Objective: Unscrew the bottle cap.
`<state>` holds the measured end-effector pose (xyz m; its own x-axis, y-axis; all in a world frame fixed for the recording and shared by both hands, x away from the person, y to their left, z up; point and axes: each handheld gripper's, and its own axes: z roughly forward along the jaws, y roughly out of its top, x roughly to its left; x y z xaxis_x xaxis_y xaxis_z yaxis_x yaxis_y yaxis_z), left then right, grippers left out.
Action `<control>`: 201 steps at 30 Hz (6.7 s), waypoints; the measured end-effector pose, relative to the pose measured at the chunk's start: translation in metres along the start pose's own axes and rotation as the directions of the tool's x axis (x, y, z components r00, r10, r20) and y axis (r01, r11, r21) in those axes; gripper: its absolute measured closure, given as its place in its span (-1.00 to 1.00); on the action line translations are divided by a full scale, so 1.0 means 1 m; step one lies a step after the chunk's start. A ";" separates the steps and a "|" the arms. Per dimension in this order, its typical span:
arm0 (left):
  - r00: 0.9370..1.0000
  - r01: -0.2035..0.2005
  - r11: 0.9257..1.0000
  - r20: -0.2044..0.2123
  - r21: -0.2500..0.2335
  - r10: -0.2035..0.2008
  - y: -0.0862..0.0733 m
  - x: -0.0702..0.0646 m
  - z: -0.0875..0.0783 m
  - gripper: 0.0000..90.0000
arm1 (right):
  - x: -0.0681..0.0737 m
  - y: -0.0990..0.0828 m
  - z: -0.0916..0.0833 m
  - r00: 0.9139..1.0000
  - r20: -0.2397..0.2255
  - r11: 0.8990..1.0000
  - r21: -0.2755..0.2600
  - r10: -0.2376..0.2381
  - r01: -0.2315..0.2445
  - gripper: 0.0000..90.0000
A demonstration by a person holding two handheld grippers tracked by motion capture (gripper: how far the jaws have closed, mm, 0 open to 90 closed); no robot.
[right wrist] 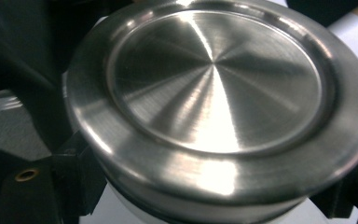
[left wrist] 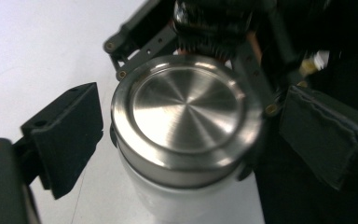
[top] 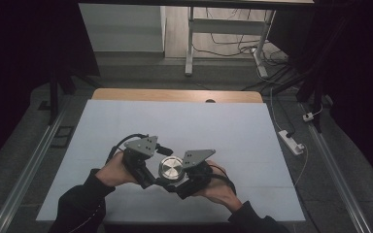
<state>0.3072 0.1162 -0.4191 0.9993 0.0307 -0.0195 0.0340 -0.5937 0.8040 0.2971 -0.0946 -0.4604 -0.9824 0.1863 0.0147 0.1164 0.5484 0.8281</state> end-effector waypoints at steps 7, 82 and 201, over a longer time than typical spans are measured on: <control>0.999 -0.005 1.000 -0.050 -0.023 0.004 0.000 -0.003 0.005 -0.58 | 0.000 0.001 -0.001 1.000 0.024 1.000 0.005 -0.011 0.010 -0.66; 0.918 0.169 0.985 -0.360 -0.026 -0.167 0.022 -0.017 0.026 -0.59 | -0.011 -0.006 -0.002 0.974 0.177 0.990 -0.027 0.139 -0.137 -0.66; 0.957 0.128 0.973 -0.232 -0.194 -0.172 0.008 -0.043 -0.010 -0.54 | -0.040 -0.006 -0.017 0.969 0.199 0.988 -0.069 0.147 -0.135 -0.66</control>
<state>0.2647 0.1184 -0.4061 0.9479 0.3180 -0.0188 0.1580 -0.4180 0.8946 0.3328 -0.1188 -0.4561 -0.9058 0.4231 0.0242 0.2379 0.4603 0.8553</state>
